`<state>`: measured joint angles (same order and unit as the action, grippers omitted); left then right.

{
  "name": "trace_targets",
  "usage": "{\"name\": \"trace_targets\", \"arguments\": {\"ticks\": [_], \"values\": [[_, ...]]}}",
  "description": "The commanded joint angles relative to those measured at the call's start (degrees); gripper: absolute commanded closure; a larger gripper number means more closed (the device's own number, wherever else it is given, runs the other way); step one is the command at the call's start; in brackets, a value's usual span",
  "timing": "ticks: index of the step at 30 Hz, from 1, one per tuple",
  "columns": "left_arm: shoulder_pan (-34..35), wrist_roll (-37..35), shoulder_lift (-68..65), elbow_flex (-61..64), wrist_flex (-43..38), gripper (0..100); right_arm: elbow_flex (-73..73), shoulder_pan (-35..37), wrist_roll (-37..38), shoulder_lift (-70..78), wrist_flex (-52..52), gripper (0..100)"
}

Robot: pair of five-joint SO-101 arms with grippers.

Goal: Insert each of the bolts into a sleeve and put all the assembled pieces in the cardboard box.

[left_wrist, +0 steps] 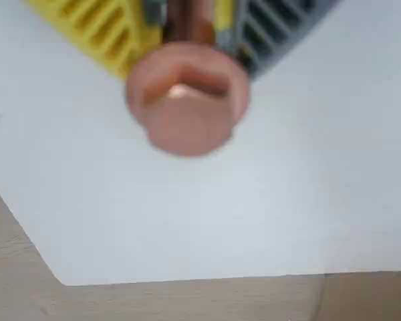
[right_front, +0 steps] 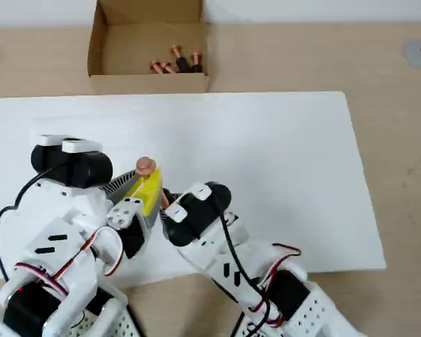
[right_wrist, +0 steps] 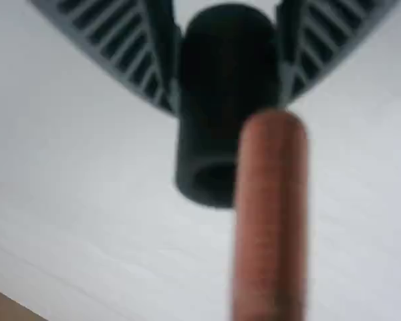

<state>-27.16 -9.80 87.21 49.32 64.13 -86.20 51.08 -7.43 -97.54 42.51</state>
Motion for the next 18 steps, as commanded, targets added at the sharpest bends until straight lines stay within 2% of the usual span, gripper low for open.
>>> {"name": "trace_targets", "arguments": {"ticks": [1, 4, 10, 18], "values": [[-0.09, 0.44, 0.4, -2.64, -0.44, 99, 3.56, 0.31, -0.44, -0.13, -1.05, 98.7], [0.35, 0.44, 0.4, -2.81, -0.53, 99, 3.56, 0.31, -0.44, -0.13, -1.05, 98.7], [6.68, 0.53, 0.4, -2.64, -2.55, 99, 3.56, 0.31, -0.44, -0.13, -1.05, 98.7], [6.59, 0.44, 0.4, -0.62, -4.84, 99, 3.56, 0.31, -0.44, -0.13, -1.05, 98.7]]}}
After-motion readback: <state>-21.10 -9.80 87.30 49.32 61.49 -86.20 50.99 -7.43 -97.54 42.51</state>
